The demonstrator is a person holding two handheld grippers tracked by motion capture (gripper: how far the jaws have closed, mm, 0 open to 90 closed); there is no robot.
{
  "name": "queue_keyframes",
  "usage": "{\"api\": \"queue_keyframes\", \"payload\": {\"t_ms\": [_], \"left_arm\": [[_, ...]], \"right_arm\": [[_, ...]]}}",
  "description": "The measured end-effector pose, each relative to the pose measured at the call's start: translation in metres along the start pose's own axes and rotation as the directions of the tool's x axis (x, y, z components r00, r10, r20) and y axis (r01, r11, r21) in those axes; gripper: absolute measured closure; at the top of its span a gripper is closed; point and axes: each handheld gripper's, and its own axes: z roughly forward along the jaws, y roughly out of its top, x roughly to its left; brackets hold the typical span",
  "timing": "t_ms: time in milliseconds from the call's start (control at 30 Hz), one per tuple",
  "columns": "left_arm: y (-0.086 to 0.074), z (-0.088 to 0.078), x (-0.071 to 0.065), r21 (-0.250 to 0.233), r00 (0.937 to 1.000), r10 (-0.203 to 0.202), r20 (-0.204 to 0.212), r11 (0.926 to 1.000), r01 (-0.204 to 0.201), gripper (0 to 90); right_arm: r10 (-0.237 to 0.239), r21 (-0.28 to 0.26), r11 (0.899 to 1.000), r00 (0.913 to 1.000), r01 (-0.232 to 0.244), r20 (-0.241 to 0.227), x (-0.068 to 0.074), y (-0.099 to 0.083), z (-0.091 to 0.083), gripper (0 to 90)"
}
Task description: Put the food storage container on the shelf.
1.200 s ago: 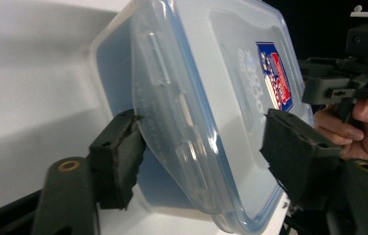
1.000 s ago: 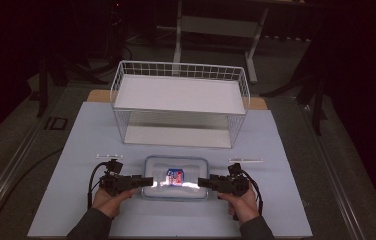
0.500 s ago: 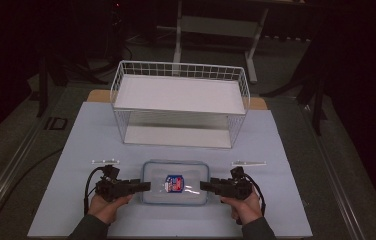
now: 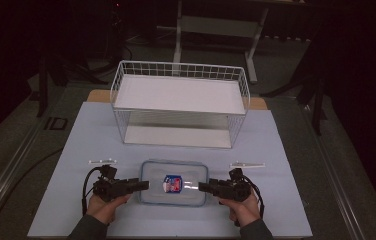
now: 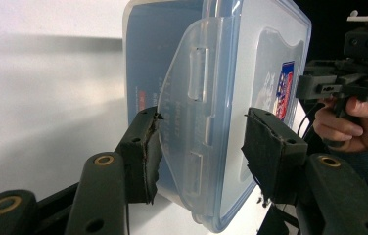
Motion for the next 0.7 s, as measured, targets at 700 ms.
{"api": "queue_keyframes", "payload": {"t_ms": [700], "left_arm": [[0.012,-0.005,-0.014,-0.065,0.9984,0.056,0.002,0.9963,-0.056,49.1]], "right_arm": [[-0.047,-0.106,0.993,0.9988,0.048,0.011,0.01,0.014,-0.013,50.7]]}}
